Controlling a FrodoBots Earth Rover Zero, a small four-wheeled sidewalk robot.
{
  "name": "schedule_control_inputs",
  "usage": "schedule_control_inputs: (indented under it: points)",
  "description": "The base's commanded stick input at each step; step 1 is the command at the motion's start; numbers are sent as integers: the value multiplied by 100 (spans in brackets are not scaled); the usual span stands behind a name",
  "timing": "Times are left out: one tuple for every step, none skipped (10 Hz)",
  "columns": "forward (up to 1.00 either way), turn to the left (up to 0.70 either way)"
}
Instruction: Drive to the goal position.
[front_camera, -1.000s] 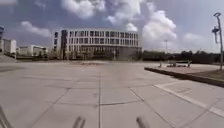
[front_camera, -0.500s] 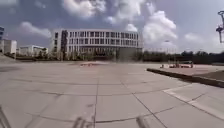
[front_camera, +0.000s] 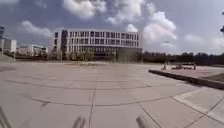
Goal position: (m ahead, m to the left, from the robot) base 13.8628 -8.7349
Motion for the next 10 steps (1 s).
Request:
schedule_control_inputs:
  points:
    - [70,5]
    - [70,5]
    - [70,5]
    - [70,5]
    - [70,5]
    - [70,5]
    - [70,5]
    - [70,5]
    - [70,5]
    - [70,5]
